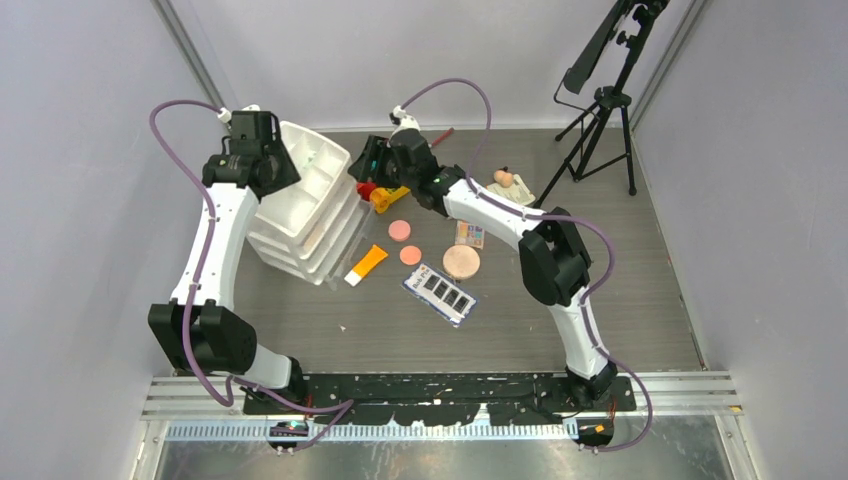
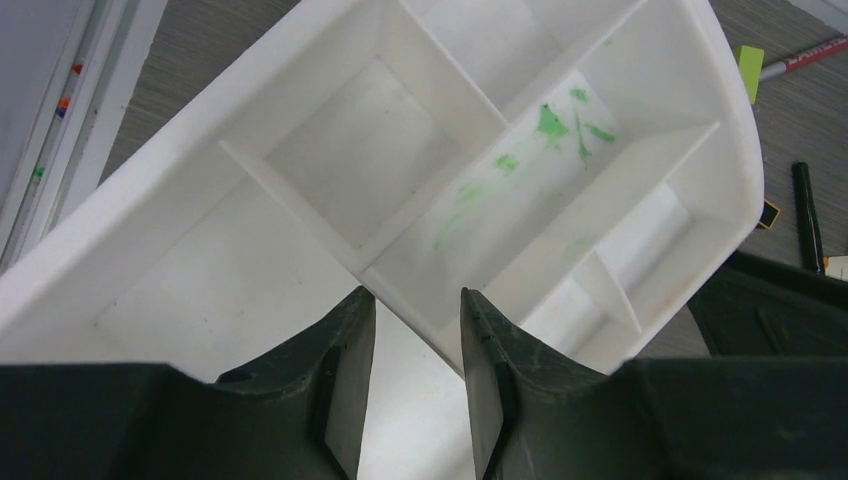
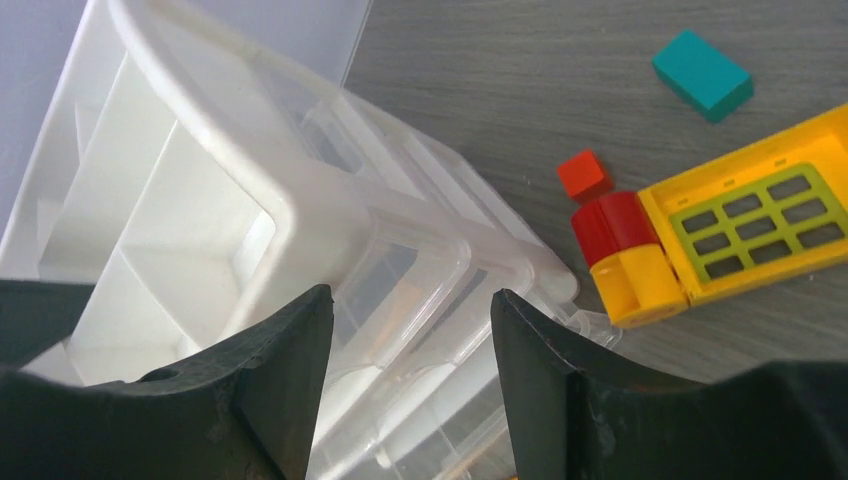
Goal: Organize the makeup
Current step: Move the storage box to the center of the board.
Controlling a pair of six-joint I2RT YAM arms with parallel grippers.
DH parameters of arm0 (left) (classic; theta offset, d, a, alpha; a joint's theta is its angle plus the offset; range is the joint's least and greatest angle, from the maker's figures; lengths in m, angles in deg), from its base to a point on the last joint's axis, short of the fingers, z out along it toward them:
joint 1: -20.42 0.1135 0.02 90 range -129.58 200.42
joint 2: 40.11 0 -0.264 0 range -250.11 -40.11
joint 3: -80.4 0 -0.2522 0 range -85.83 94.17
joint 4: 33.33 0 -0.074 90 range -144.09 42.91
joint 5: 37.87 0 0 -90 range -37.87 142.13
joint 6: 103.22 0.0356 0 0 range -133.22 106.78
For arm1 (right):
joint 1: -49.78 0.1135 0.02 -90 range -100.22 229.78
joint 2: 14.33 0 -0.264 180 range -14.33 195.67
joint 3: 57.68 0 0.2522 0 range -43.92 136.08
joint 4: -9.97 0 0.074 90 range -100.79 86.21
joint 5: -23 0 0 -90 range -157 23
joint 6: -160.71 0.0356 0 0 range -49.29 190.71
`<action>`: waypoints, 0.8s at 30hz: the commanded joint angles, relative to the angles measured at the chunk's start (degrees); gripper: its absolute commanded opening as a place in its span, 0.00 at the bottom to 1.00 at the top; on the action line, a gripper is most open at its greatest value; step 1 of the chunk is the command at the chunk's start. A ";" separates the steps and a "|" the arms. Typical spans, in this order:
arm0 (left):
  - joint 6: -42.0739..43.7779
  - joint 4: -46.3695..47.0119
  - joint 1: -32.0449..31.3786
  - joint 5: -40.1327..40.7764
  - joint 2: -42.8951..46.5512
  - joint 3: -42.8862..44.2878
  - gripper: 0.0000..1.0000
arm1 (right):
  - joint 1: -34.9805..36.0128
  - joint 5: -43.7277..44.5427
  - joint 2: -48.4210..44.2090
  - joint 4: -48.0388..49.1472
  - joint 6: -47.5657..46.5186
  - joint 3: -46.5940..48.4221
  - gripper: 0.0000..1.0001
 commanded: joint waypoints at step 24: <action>10.14 -9.09 -1.58 10.25 3.20 9.03 0.62 | -4.39 -1.14 -20.67 7.78 -3.20 -23.27 0.65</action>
